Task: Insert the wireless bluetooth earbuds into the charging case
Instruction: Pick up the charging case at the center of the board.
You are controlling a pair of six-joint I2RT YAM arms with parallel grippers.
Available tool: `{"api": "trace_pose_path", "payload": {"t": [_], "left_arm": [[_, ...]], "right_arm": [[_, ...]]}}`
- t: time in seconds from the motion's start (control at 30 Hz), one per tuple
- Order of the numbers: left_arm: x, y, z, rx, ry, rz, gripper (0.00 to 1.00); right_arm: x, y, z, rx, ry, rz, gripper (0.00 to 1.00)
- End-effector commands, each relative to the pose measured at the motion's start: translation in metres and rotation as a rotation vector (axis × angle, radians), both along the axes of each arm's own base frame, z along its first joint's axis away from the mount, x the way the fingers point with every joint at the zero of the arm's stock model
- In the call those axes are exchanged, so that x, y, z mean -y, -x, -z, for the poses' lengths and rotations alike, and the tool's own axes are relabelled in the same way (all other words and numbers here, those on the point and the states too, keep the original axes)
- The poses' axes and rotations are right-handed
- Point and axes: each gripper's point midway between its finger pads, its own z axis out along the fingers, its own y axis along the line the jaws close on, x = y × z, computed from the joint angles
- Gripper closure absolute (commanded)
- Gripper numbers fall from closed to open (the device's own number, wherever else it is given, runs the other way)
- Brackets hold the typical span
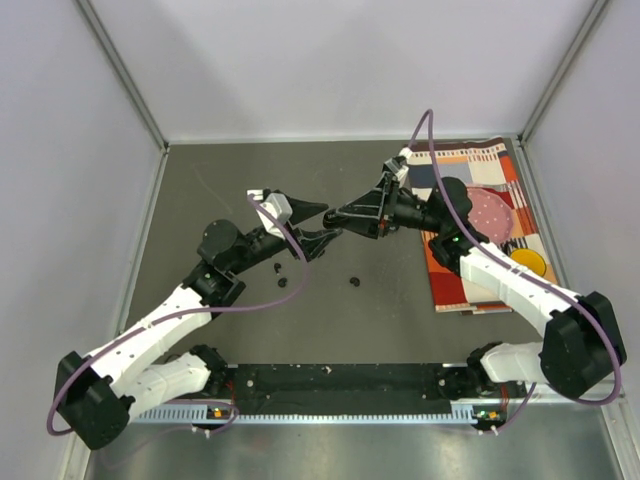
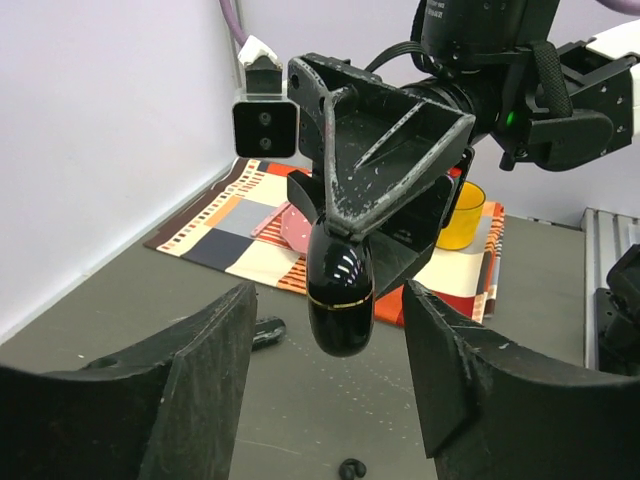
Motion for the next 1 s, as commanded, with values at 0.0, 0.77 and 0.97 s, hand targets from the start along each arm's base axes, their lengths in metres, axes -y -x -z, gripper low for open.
{"api": "trace_pose_path", "payload": {"t": [0.0,0.77,0.97], "left_arm": [[0.001,0.006,-0.013,0.028,0.084,0.02,0.34],[0.001,0.009,-0.027,0.091,0.23,0.044,0.43],[0.004,0.007,-0.026,0.088,0.221,0.04,0.46]], "right_arm": [[0.001,0.01,-0.029,0.068,-0.093,-0.023,0.85],[0.001,0.011,-0.027,0.057,-0.099,-0.027,0.86],[0.001,0.013,-0.031,0.062,-0.105,-0.04,0.86]]}}
